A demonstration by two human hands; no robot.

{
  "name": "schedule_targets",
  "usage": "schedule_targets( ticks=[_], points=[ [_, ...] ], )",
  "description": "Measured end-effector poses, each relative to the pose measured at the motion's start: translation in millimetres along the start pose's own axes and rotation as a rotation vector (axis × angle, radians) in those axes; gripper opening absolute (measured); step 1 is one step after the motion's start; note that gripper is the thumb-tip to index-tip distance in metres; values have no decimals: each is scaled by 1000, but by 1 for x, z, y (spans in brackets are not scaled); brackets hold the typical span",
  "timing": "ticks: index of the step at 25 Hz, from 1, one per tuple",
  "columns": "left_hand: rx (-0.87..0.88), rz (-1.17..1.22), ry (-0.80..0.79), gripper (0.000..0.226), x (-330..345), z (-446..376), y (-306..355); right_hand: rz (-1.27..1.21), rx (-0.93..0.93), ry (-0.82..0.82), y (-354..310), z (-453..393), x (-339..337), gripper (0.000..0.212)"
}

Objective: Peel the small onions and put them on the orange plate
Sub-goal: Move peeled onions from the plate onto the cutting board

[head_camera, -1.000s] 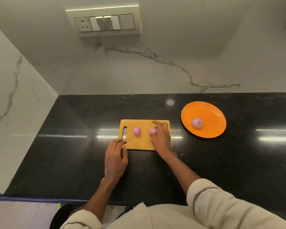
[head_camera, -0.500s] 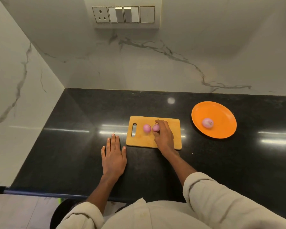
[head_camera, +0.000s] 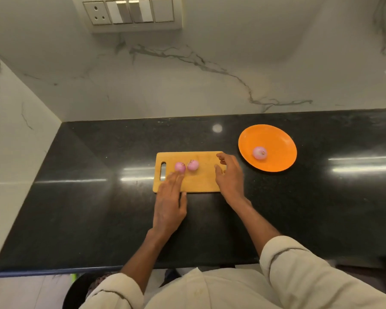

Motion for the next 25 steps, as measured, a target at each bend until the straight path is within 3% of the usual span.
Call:
schedule_targets(
  ticks=[3, 6, 8, 11, 15, 19, 22, 25],
  points=[
    [158, 78, -134, 61, 54, -23, 56, -47, -9, 206, 17, -10, -52, 27],
    [233, 24, -284, 67, 113, -46, 106, -1, 76, 258, 49, -26, -92, 27],
    [206, -105, -357, 76, 145, -65, 122, 67, 139, 190, 72, -41, -102, 31],
    [109, -358, -451, 75, 177, -82, 117, 151, 151, -53, 102, -67, -89, 47],
    [59, -422, -509, 73, 190, -78, 101, 289, 40, -354, 120, -90, -64, 55],
    [59, -427, -523, 73, 190, -77, 95, 195, 87, -243, 125, -104, -67, 44],
    [42, -346, -561, 73, 186, -79, 101, 115, 160, -169, 129, -100, -67, 48],
    [91, -183, -427, 66, 160, -76, 110, -58, 241, -39, 120, -77, -73, 51]
  ],
)
Point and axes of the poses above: each hand's wrist, its own z-axis away from the middle knuckle, its own x-axis out of the palm, y = z × x, the point moved 8 cm from there along -z, towards the middle knuckle, and after that the axes turned 9 degrees about z, right-handed, at the moved point
